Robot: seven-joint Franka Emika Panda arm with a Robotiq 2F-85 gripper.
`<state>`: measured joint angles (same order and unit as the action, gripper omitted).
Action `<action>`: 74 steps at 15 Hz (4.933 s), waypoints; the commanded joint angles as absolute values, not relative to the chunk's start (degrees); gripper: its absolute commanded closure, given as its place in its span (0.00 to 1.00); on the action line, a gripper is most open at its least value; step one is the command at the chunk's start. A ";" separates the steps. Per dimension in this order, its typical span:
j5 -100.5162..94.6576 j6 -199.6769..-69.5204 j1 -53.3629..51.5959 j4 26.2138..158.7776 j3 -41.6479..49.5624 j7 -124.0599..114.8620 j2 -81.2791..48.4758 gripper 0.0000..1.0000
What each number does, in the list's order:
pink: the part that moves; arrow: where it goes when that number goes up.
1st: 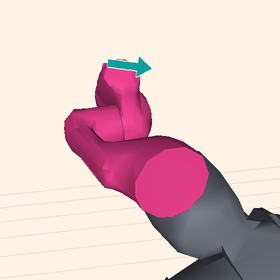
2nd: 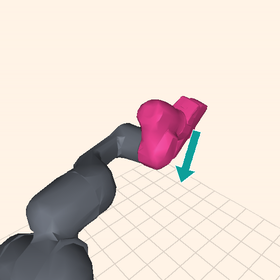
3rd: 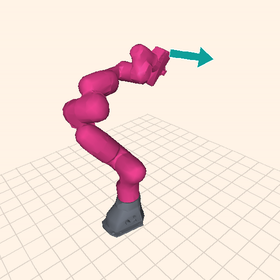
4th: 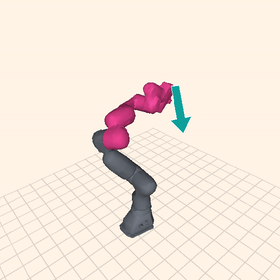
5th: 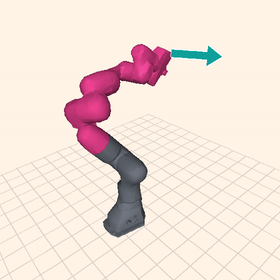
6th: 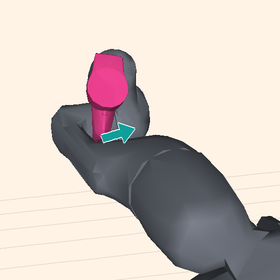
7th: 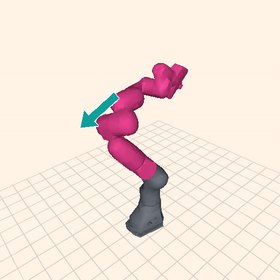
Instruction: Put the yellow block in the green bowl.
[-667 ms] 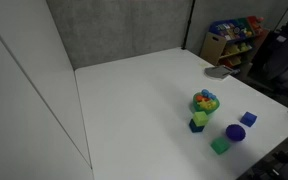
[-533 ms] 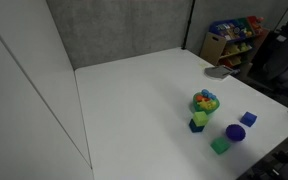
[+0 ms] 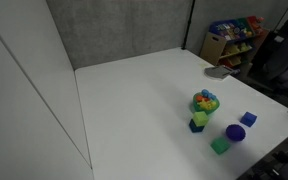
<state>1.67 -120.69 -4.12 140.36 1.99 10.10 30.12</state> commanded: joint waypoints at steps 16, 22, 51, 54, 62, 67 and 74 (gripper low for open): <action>-1.99 -127.88 -1.47 125.93 -0.98 -6.63 -0.93 0.00; -0.87 -129.91 -3.36 123.14 -2.18 -11.51 -9.45 0.00; -4.00 -150.36 -19.84 122.04 8.55 -31.78 -35.01 0.00; -4.23 -149.84 -20.42 124.24 8.80 -31.77 -31.90 0.00; -10.18 -149.02 -22.21 125.86 12.04 -35.69 -31.21 0.00; -11.99 -149.72 -21.97 125.83 11.22 -36.35 -32.74 0.00; -12.25 -148.95 -22.87 125.46 11.13 -36.40 -32.37 0.53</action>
